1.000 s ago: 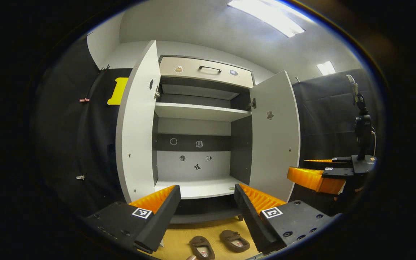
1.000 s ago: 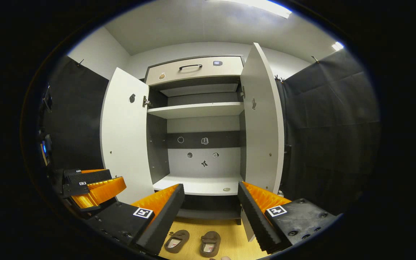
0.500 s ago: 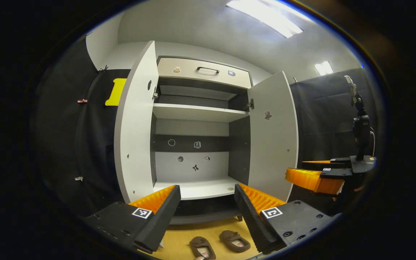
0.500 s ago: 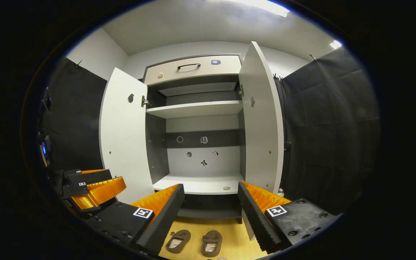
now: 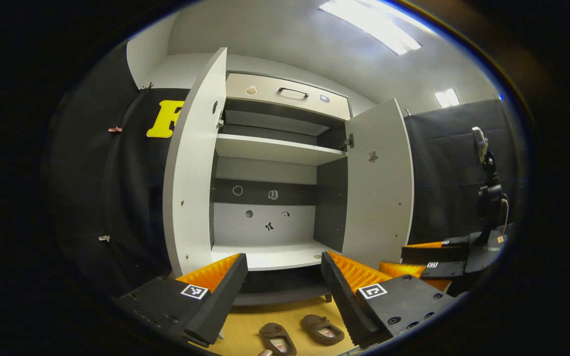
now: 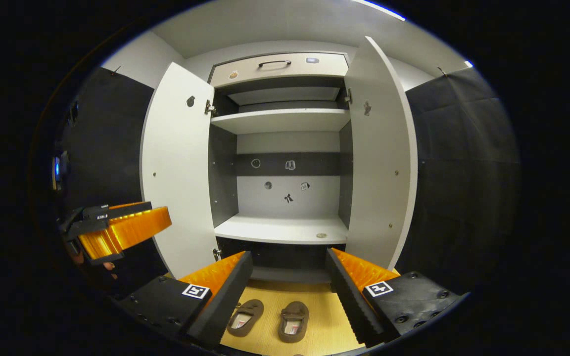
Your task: Grab one shoe with the right hand and put it into the shoe cabinet, grab the other shoe with the left hand and put it into the shoe cabinet; then close the right door with the right hand and the left door with the left hand.
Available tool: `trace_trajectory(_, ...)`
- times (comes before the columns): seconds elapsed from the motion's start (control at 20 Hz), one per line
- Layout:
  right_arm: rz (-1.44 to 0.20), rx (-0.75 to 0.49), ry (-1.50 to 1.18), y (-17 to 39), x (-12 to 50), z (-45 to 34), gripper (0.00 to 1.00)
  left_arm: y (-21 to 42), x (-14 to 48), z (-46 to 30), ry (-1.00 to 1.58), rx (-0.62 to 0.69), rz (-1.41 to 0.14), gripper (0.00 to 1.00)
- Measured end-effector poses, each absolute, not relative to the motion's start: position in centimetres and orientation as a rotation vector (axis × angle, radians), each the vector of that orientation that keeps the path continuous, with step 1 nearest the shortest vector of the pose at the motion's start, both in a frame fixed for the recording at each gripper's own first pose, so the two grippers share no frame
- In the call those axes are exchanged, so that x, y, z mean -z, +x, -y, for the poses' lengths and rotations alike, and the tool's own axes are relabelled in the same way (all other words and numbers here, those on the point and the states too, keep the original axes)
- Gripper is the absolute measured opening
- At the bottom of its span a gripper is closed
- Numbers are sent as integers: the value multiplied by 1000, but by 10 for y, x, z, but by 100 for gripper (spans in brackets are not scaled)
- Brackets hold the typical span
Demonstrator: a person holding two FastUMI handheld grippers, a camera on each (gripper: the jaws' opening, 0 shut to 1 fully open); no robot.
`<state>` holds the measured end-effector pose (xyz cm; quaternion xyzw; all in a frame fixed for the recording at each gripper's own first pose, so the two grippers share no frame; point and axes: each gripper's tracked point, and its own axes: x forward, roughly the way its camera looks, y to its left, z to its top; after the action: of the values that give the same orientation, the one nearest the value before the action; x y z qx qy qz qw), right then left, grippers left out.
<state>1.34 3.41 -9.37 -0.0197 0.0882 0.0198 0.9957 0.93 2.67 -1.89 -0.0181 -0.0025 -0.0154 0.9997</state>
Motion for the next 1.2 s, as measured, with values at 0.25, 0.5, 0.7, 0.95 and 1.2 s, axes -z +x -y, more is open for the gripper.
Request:
trace_trajectory(0.25, -300, -79, -32, 21, 165, -47, 98, 20, 36, -45, -50, 0, -4, 94)
trace_trajectory(0.5, -443, -111, 13, 27, 244, -52, 97, 34, 52, -56, -33, -11, 9, 94)
trace_trajectory(0.7, -541, -100, 47, 35, 310, -47, 93, 47, 71, -60, 15, -29, 20, 94)
trace_trajectory(0.95, -649, -68, 70, 39, 393, -31, 82, 60, 113, -54, 32, -24, -6, 94)
trace_trajectory(1.2, -724, -63, 81, 41, 458, -28, 82, 69, 146, -48, -6, -15, -26, 94)
